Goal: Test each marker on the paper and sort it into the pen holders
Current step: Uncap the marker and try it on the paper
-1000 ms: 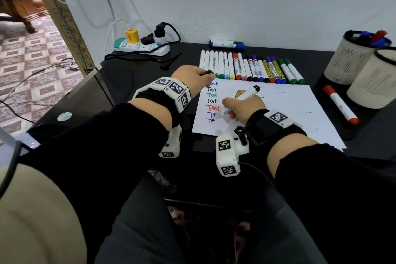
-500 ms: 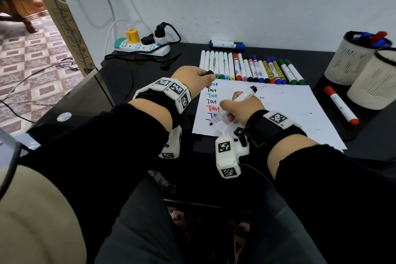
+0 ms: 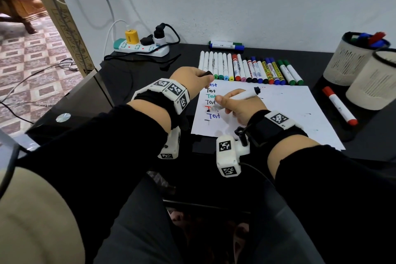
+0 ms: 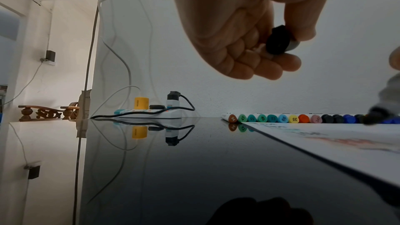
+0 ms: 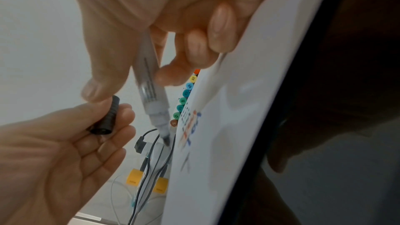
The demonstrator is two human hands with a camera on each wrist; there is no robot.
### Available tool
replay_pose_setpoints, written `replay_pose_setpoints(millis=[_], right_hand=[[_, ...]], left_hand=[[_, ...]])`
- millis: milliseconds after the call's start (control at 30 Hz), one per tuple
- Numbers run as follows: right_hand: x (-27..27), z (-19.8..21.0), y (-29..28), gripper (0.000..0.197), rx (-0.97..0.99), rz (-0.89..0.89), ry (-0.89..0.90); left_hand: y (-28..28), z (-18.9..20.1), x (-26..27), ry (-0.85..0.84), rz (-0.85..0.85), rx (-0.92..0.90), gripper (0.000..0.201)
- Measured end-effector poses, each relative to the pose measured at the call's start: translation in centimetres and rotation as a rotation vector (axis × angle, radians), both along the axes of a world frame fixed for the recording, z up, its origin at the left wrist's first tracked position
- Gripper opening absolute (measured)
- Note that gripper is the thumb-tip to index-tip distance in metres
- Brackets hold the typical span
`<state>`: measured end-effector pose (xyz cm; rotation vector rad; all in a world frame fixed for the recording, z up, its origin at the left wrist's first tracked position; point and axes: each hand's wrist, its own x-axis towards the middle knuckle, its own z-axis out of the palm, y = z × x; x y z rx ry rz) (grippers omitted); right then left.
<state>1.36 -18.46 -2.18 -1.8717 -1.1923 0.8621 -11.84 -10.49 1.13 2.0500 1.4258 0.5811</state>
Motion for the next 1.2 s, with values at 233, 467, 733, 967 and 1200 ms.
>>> replay_pose_setpoints(millis=[233, 467, 733, 967, 1200], right_hand=[[-0.54, -0.1, 0.1, 0.039, 0.01, -0.037, -0.045], [-0.69, -0.44, 0.3, 0.032, -0.006, -0.083, -0.008], [-0.53, -0.48, 0.21, 0.032, 0.007, -0.08, 0.051], [-0.57, -0.41, 0.29, 0.03, -0.014, -0.123, 0.067], [-0.34, -0.35, 0.03, 0.032, 0.01, -0.149, 0.105]], left_hand=[[0.12, -0.17, 0.01, -0.036, 0.01, -0.006, 0.027], [0.04, -0.07, 0.01, -0.062, 0.021, -0.018, 0.029], [-0.09, -0.04, -0.05, -0.056, 0.01, -0.009, 0.027], [-0.08, 0.04, 0.03, -0.026, 0.01, -0.003, 0.031], [-0.22, 0.16, 0.01, -0.032, 0.008, -0.01, 0.031]])
